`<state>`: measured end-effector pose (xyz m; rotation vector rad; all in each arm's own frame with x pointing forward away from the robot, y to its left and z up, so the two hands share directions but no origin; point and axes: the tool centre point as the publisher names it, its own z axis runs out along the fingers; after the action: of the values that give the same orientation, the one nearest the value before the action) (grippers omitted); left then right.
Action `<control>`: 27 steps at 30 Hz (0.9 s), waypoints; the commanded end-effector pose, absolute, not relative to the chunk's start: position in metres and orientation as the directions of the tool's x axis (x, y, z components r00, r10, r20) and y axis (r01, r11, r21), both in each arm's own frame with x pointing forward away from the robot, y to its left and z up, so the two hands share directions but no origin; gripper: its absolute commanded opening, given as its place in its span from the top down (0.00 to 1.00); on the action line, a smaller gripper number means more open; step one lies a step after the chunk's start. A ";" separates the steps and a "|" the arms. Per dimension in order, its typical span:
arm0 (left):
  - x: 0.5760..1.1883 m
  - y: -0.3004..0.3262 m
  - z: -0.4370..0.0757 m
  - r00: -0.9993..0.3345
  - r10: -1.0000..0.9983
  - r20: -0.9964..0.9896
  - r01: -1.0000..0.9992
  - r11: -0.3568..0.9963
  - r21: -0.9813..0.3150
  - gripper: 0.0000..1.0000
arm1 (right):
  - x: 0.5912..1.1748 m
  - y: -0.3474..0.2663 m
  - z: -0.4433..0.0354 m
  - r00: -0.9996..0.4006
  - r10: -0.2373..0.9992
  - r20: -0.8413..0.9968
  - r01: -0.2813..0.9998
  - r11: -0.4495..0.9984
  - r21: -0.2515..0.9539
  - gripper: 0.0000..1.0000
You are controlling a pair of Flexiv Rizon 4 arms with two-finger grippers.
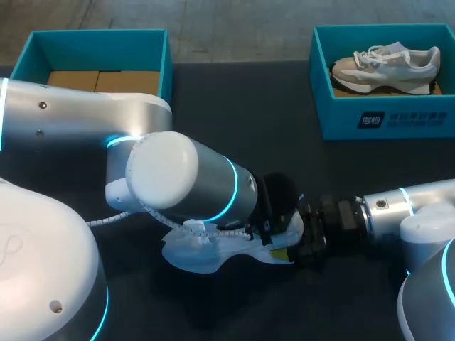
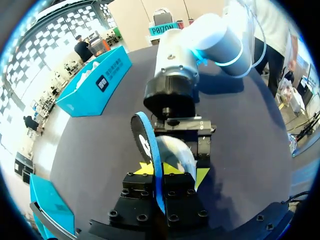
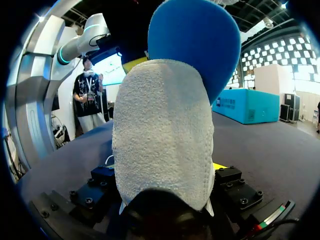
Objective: Take the shoe out of the shoebox, open the shoe tongue, remove and reinsert the insole, then place the shoe into the shoebox
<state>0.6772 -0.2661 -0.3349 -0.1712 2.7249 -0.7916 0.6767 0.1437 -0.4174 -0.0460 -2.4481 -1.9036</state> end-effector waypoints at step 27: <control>0.698 -0.289 -0.227 -0.997 -0.054 -0.048 -0.016 0.805 -0.593 1.00 | 0.676 0.145 -0.419 -0.999 0.000 0.049 0.048 0.249 0.967 1.00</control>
<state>0.6928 -0.2912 -0.2448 -0.0839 2.8577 -1.0110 0.6767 0.1437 -0.4173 -0.0459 -2.4481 -1.9036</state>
